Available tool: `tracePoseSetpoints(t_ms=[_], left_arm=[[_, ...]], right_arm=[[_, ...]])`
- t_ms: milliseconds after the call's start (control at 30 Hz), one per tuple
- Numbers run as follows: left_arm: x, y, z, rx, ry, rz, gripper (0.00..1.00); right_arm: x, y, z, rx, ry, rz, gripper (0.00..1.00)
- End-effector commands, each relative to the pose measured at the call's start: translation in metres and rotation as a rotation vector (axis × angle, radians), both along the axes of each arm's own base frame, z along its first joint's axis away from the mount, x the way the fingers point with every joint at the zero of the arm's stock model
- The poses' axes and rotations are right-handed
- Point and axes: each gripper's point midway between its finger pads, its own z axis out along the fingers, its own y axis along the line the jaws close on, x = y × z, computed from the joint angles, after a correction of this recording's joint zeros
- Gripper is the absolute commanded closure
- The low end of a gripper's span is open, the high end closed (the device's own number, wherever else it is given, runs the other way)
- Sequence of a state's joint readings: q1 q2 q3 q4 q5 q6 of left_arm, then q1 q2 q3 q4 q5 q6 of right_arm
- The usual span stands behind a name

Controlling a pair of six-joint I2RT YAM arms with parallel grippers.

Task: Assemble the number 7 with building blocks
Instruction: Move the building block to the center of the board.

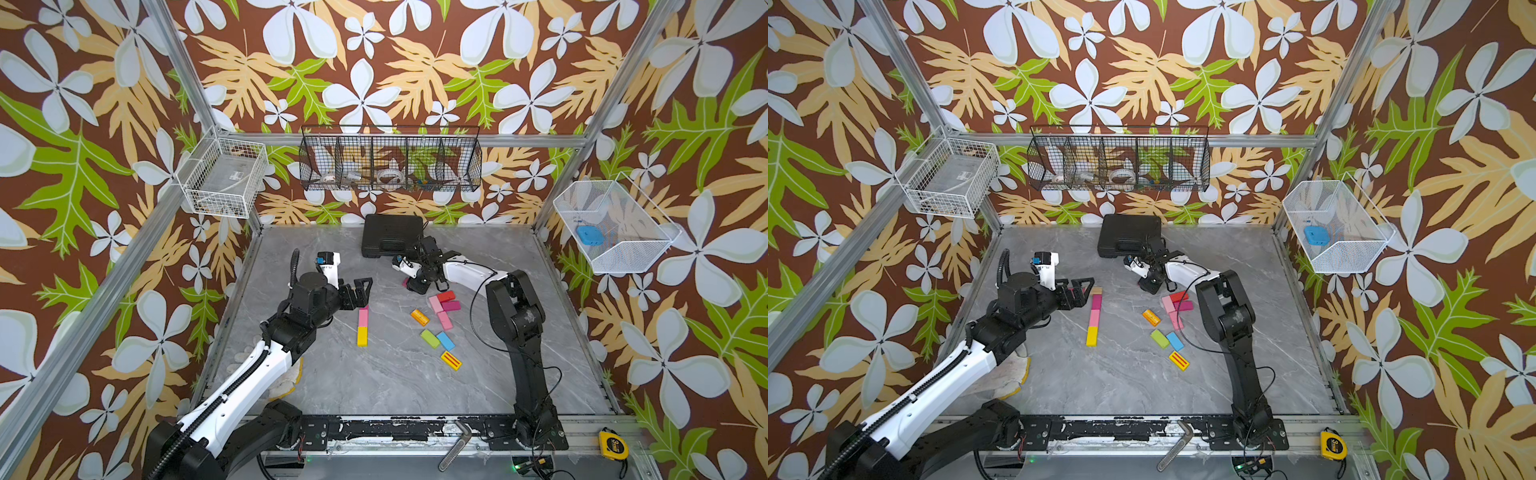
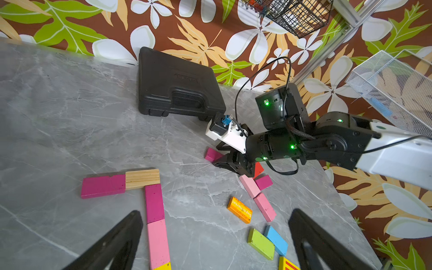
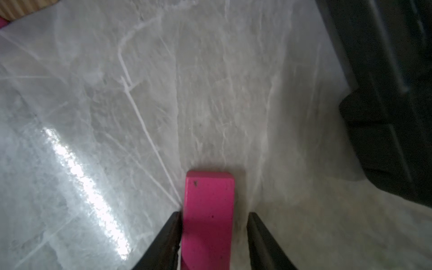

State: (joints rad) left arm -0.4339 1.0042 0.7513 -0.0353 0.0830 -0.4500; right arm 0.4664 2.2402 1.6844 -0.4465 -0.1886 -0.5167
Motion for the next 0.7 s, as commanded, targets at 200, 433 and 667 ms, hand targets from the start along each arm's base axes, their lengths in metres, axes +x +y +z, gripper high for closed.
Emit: tracePoseSetpoints(t_ms=[200,433,667], left_arm=[[-0.004,0.008,0.001,0.018,-0.014,0.023,0.0],[-0.006,0.009,-0.001,0.021,-0.01,0.025,0.0],[-0.007,0.01,0.0,0.026,-0.018,0.028,0.0]], right_arm=[[-0.025,0.012,-0.008,-0.004,0.055,0.14,0.7],[-0.043,0.031,-0.007,-0.044,0.02,0.304,0.74],[-0.052,0.051,-0.003,-0.056,-0.001,0.453,0.74]])
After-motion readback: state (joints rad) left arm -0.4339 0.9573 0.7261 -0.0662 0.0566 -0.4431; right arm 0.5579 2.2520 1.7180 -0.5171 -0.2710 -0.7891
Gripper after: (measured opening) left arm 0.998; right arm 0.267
